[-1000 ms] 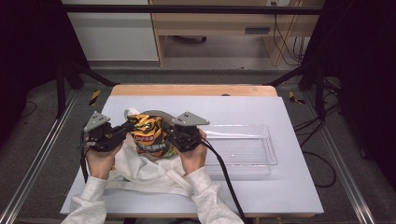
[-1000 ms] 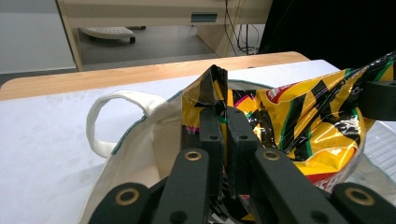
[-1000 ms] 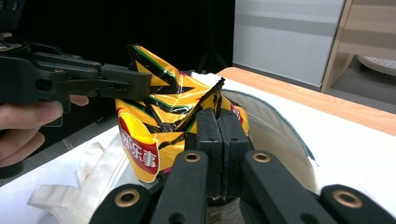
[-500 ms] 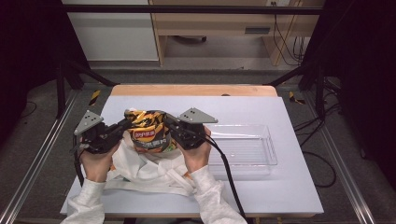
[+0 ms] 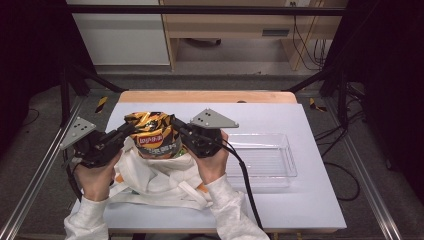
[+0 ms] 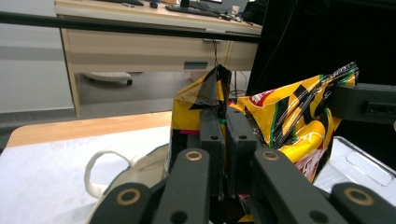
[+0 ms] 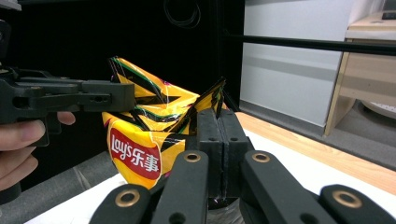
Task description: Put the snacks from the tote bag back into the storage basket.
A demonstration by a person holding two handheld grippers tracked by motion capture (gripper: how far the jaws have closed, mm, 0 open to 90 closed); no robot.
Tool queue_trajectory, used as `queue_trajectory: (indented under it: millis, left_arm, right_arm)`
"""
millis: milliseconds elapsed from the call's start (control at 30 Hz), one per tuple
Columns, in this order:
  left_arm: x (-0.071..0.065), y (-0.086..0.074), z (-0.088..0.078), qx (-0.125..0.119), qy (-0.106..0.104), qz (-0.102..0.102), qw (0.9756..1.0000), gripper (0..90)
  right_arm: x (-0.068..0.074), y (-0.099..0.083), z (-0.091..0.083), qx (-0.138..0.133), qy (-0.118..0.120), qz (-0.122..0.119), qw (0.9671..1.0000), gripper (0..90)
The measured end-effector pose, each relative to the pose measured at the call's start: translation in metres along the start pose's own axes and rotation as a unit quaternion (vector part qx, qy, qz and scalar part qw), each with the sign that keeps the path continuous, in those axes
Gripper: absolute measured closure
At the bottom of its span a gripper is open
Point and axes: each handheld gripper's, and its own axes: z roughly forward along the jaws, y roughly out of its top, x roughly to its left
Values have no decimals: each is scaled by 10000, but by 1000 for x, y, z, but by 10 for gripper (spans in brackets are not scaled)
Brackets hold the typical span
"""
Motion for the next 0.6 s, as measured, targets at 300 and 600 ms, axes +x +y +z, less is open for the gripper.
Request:
queue_trajectory:
  millis: [300, 600]
  left_arm:
    - [-19, 9, -3, -97, -64, 106, 9999, 868]
    - [-29, 19, -5, -176, -96, 121, 9997, 873]
  right_arm:
    - [-2, 12, -22, -135, 14, -80, 9999, 900]
    - [-1, 24, -34, -244, -10, -181, 9995, 900]
